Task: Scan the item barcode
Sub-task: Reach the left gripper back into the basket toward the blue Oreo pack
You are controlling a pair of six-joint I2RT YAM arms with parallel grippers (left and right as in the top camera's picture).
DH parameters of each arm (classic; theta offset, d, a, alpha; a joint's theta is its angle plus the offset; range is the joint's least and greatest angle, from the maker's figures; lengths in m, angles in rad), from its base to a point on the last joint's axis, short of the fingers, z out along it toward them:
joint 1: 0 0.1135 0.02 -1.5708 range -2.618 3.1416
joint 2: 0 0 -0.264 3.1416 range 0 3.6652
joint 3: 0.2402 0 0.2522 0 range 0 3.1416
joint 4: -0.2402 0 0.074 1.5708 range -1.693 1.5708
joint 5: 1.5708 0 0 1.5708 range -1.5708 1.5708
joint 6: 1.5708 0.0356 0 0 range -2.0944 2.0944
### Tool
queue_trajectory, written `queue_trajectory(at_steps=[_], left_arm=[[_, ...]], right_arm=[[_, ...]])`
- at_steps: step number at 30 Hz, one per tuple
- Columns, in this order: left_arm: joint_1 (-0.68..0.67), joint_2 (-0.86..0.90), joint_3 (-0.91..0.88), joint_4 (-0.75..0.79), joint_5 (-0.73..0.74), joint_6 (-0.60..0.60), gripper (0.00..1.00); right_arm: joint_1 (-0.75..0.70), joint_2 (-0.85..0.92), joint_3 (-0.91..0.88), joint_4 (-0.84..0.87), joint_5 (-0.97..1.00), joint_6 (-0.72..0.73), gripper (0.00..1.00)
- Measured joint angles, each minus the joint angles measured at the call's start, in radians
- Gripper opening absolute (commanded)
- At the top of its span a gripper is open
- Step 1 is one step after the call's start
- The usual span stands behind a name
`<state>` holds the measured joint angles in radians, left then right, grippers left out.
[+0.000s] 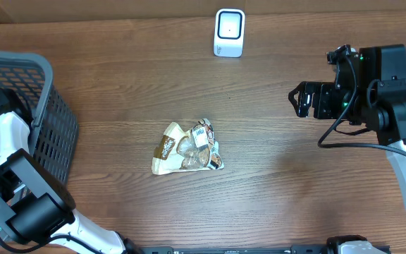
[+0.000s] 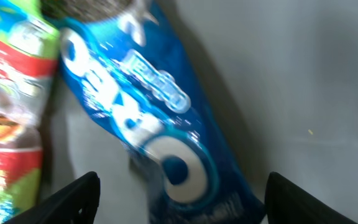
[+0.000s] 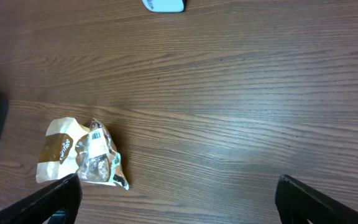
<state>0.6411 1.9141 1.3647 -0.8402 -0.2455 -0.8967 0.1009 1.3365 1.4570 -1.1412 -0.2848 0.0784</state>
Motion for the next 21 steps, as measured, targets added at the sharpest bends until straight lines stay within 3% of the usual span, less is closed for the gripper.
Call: queue_trajectory(at_steps=[9, 13, 18, 21], left_arm=[[0.001, 0.025, 0.0, -0.008, -0.043, -0.009, 0.58], [0.003, 0.055, 0.008, -0.005, -0.047, 0.01, 0.46], [0.002, 0.063, 0.017, -0.016, -0.059, 0.025, 0.05], [0.002, 0.063, 0.037, -0.053, -0.057, 0.064, 0.04]], right_arm=[[0.0, 0.0, 0.0, 0.0, 0.001, 0.0, 1.0], [0.0, 0.0, 0.0, 0.0, 0.0, 0.0, 1.0], [0.0, 0.0, 0.0, 0.001, 0.0, 0.0, 1.0], [0.0, 0.0, 0.0, 0.004, 0.0, 0.0, 1.0]])
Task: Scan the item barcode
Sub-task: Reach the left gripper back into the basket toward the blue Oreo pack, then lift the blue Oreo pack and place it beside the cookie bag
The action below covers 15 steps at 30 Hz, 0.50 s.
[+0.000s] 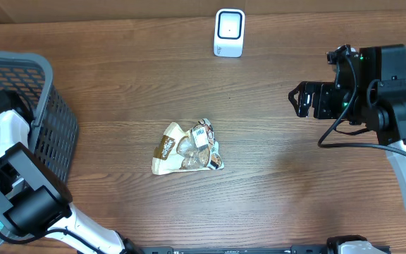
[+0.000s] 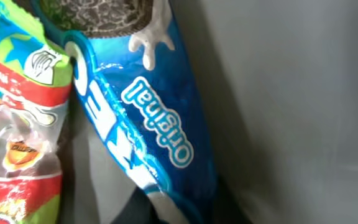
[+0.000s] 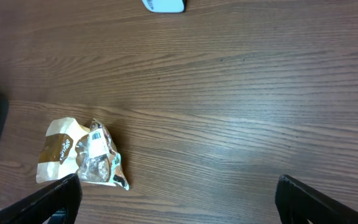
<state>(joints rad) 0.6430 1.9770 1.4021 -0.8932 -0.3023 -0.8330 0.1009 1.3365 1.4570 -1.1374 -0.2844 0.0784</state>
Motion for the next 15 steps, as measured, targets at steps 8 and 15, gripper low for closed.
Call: queue_trajectory(at_steps=[8, 15], left_arm=[[0.0, 0.004, 0.268, -0.285, 0.136, 0.193, 0.04], [-0.002, -0.042, 0.779, -0.591, 0.279, 0.335, 0.04]], right_arm=[[0.0, 0.0, 0.0, 0.001, -0.001, 0.001, 1.0], [0.0, 0.0, 0.0, 0.0, -0.001, 0.001, 1.0]])
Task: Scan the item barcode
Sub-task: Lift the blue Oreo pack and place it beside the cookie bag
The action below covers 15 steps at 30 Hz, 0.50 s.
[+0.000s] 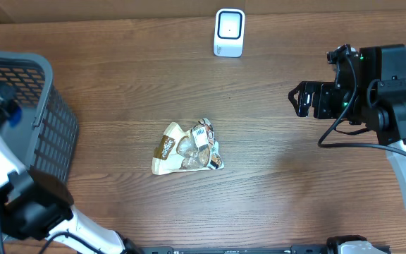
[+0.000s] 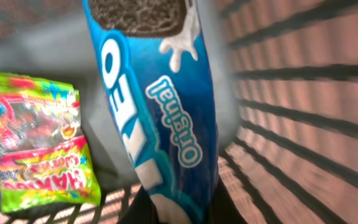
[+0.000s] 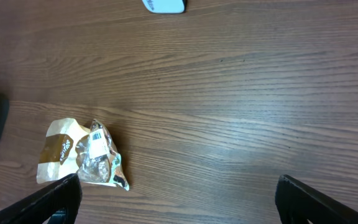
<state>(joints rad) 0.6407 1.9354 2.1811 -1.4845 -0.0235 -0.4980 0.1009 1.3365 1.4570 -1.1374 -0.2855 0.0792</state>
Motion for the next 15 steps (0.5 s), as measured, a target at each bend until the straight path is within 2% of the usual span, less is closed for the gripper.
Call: queue_trajectory(at_steps=[3, 6, 11, 14, 15], left_arm=[[-0.013, -0.058, 0.175, -0.1, 0.076, 0.052, 0.04], [-0.061, -0.132, 0.259, -0.165, 0.154, 0.113, 0.04], [-0.307, -0.228, 0.27, -0.206, 0.246, 0.222, 0.04], [-0.529, -0.234, 0.196, -0.199, 0.245, 0.272, 0.04], [-0.56, -0.233, 0.175, -0.2, 0.24, 0.277, 0.04]], right_arm=[[0.0, 0.0, 0.0, 0.002, 0.0, -0.001, 1.0], [0.0, 0.0, 0.0, 0.005, 0.0, 0.0, 1.0], [0.0, 0.0, 0.0, 0.018, 0.0, 0.0, 1.0], [0.0, 0.0, 0.0, 0.021, 0.0, 0.0, 1.0], [0.0, 0.0, 0.0, 0.021, 0.0, -0.001, 1.0]])
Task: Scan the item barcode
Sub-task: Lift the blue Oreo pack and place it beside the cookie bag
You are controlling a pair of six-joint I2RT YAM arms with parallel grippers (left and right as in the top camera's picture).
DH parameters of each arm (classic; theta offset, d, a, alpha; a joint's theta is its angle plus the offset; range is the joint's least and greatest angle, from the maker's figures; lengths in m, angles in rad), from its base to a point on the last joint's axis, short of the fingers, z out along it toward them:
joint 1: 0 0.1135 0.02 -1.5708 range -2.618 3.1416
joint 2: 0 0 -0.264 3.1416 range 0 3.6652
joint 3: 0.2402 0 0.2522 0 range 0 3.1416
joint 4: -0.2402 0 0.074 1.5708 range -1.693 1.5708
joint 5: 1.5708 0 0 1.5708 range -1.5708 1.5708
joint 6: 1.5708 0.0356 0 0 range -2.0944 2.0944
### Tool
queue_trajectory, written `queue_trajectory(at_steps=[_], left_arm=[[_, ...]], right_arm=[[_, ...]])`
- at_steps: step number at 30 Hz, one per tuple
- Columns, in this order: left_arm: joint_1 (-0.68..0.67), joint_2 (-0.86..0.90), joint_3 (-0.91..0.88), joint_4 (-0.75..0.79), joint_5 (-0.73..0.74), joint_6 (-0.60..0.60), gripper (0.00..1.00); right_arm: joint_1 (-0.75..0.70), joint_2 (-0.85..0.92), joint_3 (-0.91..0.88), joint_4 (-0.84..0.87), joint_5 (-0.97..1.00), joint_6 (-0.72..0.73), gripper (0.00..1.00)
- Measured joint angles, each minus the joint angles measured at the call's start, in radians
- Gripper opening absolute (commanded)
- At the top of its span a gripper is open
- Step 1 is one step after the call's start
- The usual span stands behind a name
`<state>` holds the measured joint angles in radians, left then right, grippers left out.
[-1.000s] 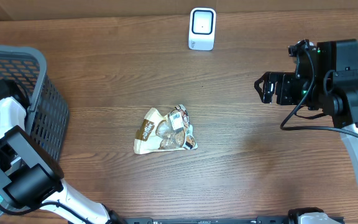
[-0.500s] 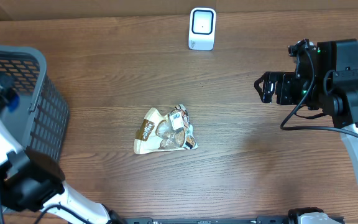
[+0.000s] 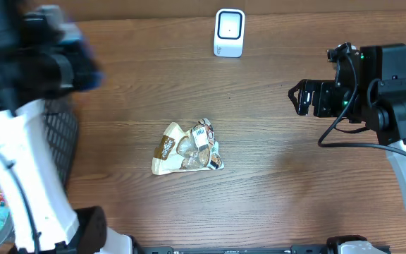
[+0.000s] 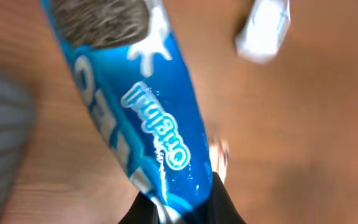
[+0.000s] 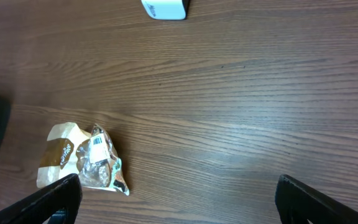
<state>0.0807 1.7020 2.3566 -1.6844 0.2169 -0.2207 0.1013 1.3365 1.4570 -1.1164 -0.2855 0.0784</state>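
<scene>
A blue Oreo pack (image 4: pixel 135 106) fills the left wrist view, with my left gripper (image 4: pixel 179 210) shut on its lower end. It hangs above the wooden table, and the white scanner (image 4: pixel 263 31) shows blurred beyond it at the upper right. In the overhead view the scanner (image 3: pixel 229 32) stands at the table's back edge, and my left arm is a blur at the upper left. My right gripper (image 5: pixel 178 199) hovers open over the right half of the table with nothing between its fingers.
A brown-and-clear snack bag (image 3: pixel 187 148) lies in the middle of the table. The grey mesh basket (image 3: pixel 60 141) stands at the left edge, partly behind my left arm. A colourful packet shows at the lower left.
My left gripper, still shut on the Oreo pack, was inside the basket and is now out over the table, with the scanner in its view. The right arm has hardly moved.
My left gripper was open over the Oreo pack lying in the basket beside a candy bag. Then it was lower on the pack. Then it held the pack up inside the basket, and now holds it over the table. The right gripper stayed open throughout.
</scene>
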Motion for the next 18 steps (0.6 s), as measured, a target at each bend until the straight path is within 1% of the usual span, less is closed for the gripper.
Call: queue_trajectory(at_steps=[3, 5, 9, 13, 15, 16, 17, 18], left_arm=[[-0.153, 0.004, -0.165, 0.004, -0.054, 0.011, 0.04], [-0.224, 0.011, -0.303, 0.021, -0.097, 0.006, 0.04], [-0.288, 0.023, -0.573, 0.138, -0.156, -0.002, 0.04], [-0.3, 0.032, -0.838, 0.298, -0.207, -0.006, 0.04], [-0.296, 0.034, -0.943, 0.369, -0.222, 0.011, 0.14], [-0.296, 0.035, -0.986, 0.394, -0.227, 0.02, 0.25], [-0.296, 0.035, -1.021, 0.414, -0.23, 0.029, 0.42], [-0.296, 0.035, -1.046, 0.429, -0.23, 0.037, 0.57]], right_arm=[[0.0, 0.0, 0.0, 0.001, 0.0, 0.0, 1.0], [0.0, 0.0, 0.0, 0.001, 0.0, 0.0, 1.0], [0.0, 0.0, 0.0, 0.002, 0.0, 0.0, 1.0], [0.0, 0.0, 0.0, 0.001, 0.0, 0.0, 1.0], [0.0, 0.0, 0.0, 0.001, 0.0, 0.0, 1.0], [0.0, 0.0, 0.0, 0.001, 0.0, 0.0, 1.0], [0.0, 0.0, 0.0, 0.001, 0.0, 0.0, 1.0], [0.0, 0.0, 0.0, 0.001, 0.0, 0.0, 1.0]])
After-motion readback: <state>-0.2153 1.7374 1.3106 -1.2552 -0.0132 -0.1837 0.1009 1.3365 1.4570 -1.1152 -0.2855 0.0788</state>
